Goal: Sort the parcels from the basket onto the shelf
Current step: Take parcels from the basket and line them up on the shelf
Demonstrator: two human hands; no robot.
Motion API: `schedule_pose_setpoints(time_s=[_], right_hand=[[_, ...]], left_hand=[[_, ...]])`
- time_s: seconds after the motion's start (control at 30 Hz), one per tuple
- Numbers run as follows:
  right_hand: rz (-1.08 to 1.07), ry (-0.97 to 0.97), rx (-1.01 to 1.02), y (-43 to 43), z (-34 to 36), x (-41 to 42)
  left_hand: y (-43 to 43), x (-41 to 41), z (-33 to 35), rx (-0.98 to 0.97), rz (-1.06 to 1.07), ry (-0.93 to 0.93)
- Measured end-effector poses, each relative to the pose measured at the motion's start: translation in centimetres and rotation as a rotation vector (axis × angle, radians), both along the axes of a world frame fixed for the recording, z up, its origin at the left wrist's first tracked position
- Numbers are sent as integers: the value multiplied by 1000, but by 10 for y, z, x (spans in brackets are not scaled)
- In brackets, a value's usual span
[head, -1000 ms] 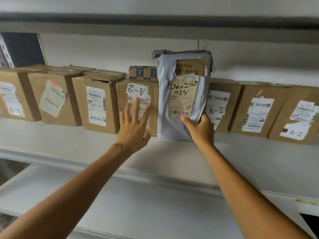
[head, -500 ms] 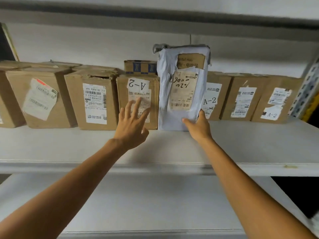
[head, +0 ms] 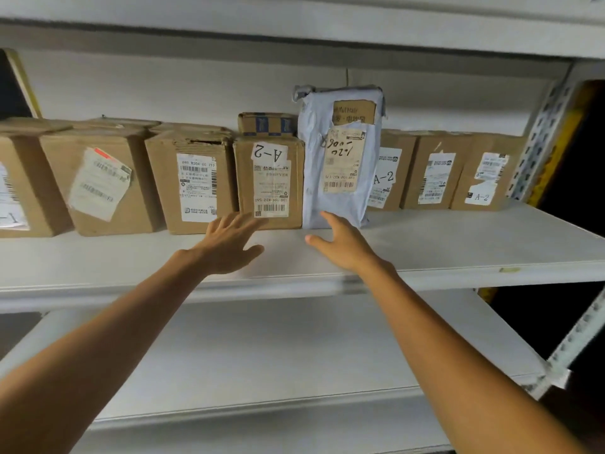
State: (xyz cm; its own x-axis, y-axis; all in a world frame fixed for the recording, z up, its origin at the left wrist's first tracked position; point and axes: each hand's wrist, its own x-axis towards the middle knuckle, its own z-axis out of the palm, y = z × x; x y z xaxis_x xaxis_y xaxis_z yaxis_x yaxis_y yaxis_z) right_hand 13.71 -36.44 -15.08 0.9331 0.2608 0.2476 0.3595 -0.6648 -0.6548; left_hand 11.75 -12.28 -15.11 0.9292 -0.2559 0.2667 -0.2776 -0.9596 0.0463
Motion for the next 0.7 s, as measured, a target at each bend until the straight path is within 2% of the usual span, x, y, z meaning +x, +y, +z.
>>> schedule_pose_setpoints(time_s=[0.37,0.7], right_hand=[[163,-218,-94,93,46,-24],[212,-395,-90,182,85,-20]], left_hand=[[90,-68,29,-6,264,-25],[167,-71,48,-102,299,-114]])
